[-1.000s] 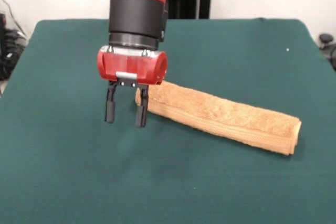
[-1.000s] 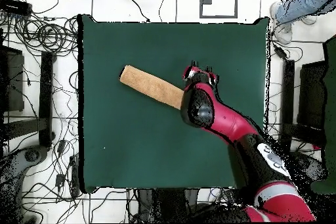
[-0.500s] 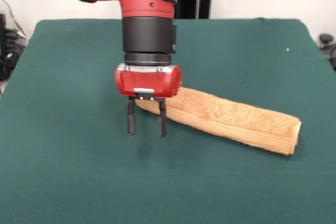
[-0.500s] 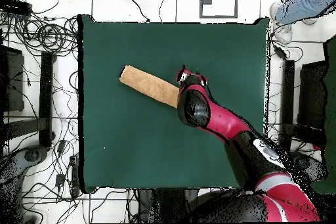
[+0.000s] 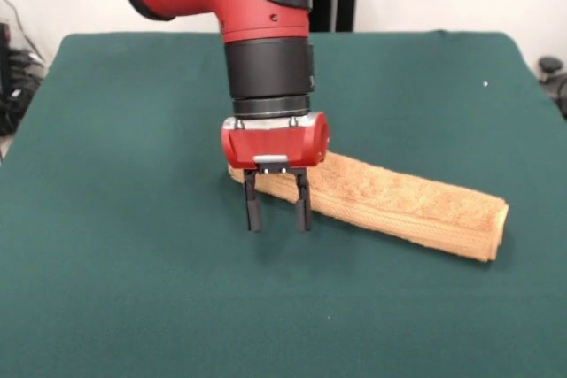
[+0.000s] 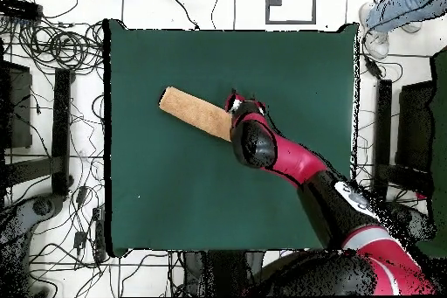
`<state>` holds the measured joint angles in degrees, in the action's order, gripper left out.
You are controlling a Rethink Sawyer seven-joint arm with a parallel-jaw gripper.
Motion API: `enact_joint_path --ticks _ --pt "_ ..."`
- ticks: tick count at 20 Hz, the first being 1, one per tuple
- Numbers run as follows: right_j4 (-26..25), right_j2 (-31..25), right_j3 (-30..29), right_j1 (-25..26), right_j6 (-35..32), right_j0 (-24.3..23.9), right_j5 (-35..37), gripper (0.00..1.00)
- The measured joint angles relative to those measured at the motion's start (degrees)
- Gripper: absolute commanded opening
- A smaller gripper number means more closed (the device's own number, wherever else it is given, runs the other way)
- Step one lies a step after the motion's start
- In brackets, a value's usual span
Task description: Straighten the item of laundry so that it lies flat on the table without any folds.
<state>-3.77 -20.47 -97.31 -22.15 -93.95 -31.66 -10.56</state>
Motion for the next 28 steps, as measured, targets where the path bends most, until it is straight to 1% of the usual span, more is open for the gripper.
enact_joint_path --ticks 7,11,13,14,19,22,26,28 --pt "-4.16 -3.68 0.58 0.12 0.0 -3.55 4.7 1.0" --pt "-7.88 -4.28 2.17 -0.62 0.0 -4.23 9.74 1.0" --pt "-9.2 -4.72 2.48 -1.04 0.0 -4.54 10.49 1.0" --pt "-12.06 -5.74 3.02 -2.0 0.0 -5.36 11.01 1.0" --pt "-16.14 -7.47 4.32 -3.83 0.0 -6.97 11.01 1.0" --pt "-16.77 -8.07 5.95 -4.17 0.0 -7.92 11.18 1.0" --pt "-15.85 -8.08 6.54 -4.09 0.0 -8.41 12.64 1.0" --pt "-14.7 -8.12 6.71 -3.78 0.0 -8.78 14.56 1.0"
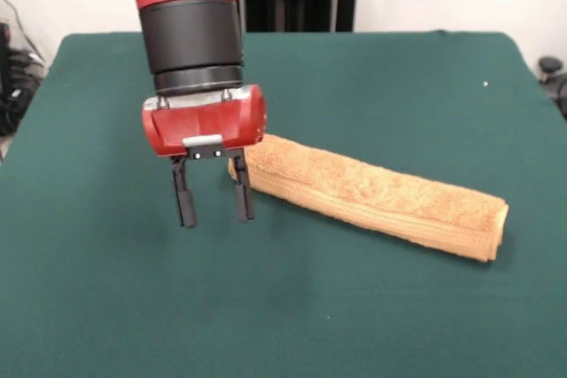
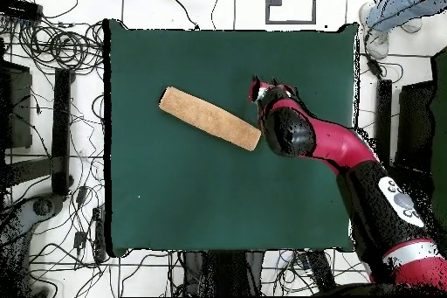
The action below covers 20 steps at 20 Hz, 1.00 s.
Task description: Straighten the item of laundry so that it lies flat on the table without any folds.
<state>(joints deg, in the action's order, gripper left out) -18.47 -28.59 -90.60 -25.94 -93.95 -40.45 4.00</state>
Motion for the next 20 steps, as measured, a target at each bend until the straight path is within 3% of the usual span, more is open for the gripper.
enact_joint_path --ticks 14,20 --pt "7.49 -1.55 0.68 3.67 0.0 -1.65 16.18 1.0" --pt "10.4 -3.14 2.32 7.45 0.0 -1.58 23.61 1.0"
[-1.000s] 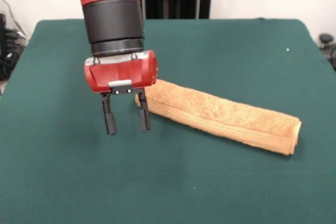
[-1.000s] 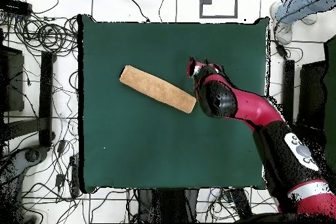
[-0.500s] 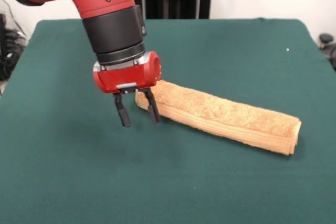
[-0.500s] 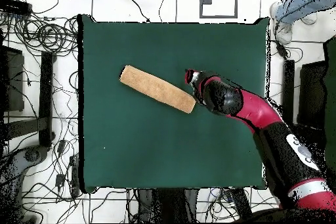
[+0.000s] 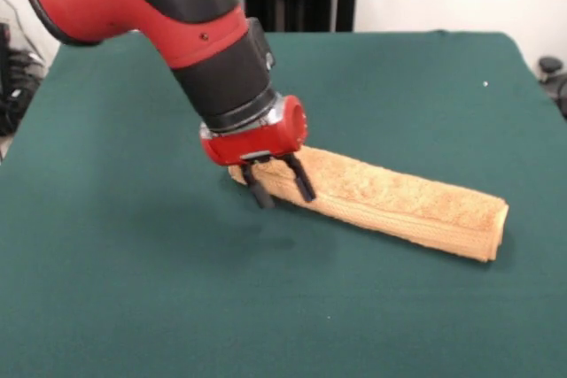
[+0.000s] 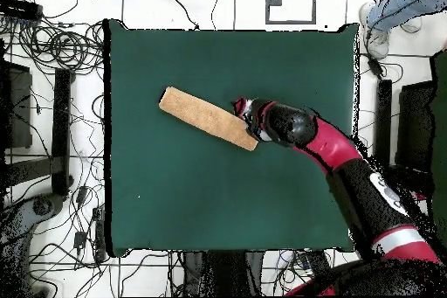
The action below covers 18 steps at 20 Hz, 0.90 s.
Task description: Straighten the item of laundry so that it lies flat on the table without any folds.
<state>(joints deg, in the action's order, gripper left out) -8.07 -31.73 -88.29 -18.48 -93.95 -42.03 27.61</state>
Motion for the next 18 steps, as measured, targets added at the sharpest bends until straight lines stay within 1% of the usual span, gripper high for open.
enact_joint_path --ticks 6,9,14,18 --pt "2.24 -0.92 2.14 3.01 0.0 0.43 7.58 1.0" --pt "3.03 -1.22 2.72 3.7 0.0 0.52 8.96 1.0" --pt "6.0 -1.62 5.07 5.6 0.0 1.07 12.06 1.0" --pt "7.64 -1.61 6.32 6.21 0.0 1.81 13.82 1.0"
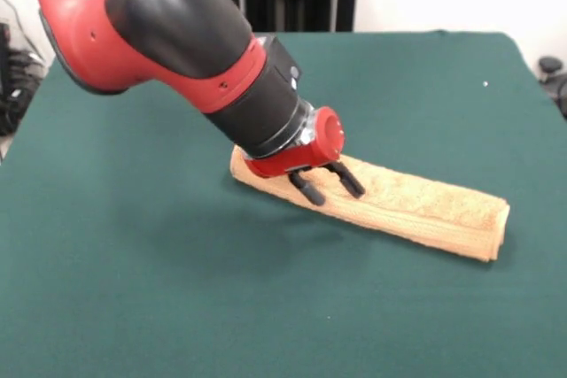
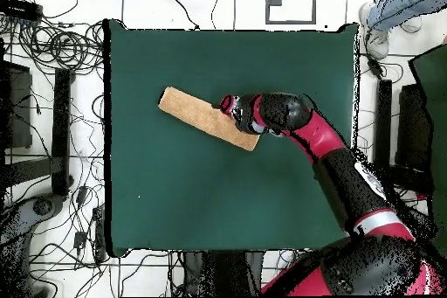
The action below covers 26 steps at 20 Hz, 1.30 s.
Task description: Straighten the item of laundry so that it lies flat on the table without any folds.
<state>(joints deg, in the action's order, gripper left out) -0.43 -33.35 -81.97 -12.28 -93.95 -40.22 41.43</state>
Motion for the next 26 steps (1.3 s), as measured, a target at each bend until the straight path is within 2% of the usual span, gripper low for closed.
enact_joint_path --ticks 6,12,18,26 --pt "2.67 1.4 0.18 -1.2 -0.24 2.99 2.87 1.0" --pt "4.8 4.45 -0.76 -4.99 -1.56 6.82 3.9 1.0" --pt "4.6 9.15 -3.7 -9.8 -1.77 10.55 4.05 1.0" --pt "4.06 15.46 -8.13 -13.64 -1.77 12.55 4.05 1.0"
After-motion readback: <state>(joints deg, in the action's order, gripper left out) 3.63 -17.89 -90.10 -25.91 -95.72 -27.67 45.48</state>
